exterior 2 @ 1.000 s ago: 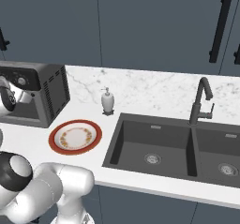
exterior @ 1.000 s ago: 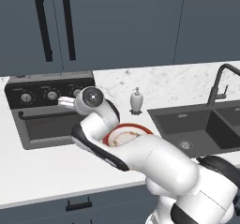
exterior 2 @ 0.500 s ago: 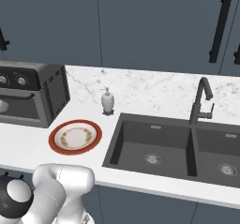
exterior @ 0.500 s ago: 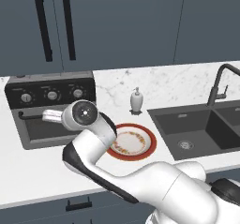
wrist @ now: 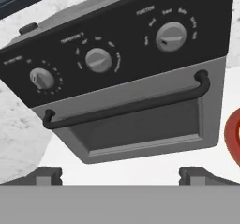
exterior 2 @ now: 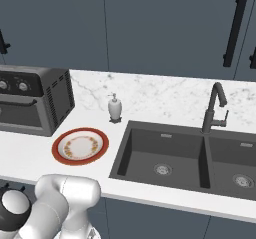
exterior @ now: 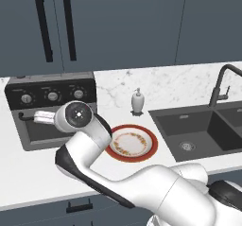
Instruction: Pick up the kebab skewer and baguette bread, and place them inside the toaster oven. Close the toaster oven door and start by setting the timer.
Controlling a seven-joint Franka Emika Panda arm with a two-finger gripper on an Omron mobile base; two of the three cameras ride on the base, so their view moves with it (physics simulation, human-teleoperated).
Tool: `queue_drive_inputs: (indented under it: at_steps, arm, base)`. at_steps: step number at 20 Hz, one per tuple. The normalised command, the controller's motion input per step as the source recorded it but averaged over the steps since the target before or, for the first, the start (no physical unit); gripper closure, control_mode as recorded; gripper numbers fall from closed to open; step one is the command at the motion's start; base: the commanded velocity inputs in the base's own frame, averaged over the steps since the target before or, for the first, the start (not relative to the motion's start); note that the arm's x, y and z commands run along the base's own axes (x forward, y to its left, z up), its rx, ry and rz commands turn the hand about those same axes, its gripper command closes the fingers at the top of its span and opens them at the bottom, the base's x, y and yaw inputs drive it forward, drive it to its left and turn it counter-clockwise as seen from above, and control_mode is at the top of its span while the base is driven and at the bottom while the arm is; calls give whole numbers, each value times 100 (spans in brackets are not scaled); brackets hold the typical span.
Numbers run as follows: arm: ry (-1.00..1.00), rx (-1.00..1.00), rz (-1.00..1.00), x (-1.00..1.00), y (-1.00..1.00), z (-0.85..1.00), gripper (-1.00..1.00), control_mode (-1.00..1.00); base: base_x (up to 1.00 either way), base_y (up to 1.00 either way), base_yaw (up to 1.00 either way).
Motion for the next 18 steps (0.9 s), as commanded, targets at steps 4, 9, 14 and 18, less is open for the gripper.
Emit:
queue_drive_inputs:
  at_steps: [4, 9, 14, 18]
  arm:
    - [-7, -15, 0, 0, 27, 0, -100, -100]
    - [-22, -16, 0, 5, 22, -2, -100, -100]
    - [-18, -10, 0, 33, 12, 0, -100, -100]
    - [-8, -7, 0, 15, 0, 0, -100, -100]
  base:
    - [0, 0, 0]
    - [0, 0, 0]
    - [0, 0, 0]
    - [0, 0, 0]
